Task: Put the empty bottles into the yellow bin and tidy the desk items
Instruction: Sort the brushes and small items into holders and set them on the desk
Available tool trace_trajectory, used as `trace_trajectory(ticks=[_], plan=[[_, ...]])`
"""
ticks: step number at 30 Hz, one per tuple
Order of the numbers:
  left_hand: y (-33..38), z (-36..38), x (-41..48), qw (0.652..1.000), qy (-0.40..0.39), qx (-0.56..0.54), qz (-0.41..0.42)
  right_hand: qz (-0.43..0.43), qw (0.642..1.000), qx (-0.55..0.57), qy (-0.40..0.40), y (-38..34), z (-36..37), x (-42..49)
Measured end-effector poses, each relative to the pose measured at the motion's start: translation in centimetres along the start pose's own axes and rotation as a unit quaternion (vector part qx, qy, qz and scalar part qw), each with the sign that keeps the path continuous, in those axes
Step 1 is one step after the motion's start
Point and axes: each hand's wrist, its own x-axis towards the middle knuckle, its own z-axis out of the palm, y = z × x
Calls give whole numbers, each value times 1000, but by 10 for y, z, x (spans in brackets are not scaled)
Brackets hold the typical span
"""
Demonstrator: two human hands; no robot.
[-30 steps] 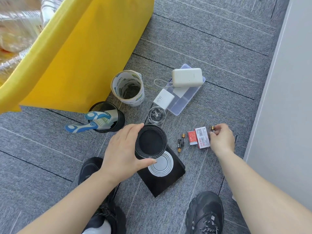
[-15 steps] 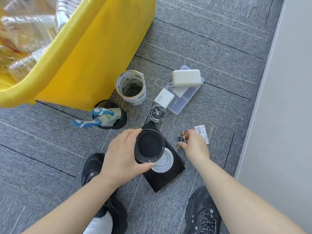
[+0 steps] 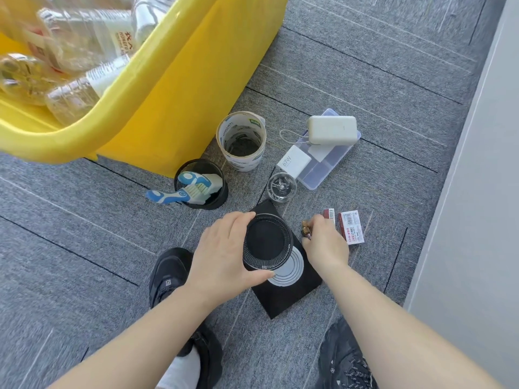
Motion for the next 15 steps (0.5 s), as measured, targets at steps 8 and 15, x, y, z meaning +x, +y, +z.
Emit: trace_trajectory(ticks=[8,15], plan=[[3,-2,0,999,4,-33,-14,11,994,106,-13,8,-3,0],[11,-19,12,997,35,-42,-57,-83,897,424,-89,-25,-95,-14]])
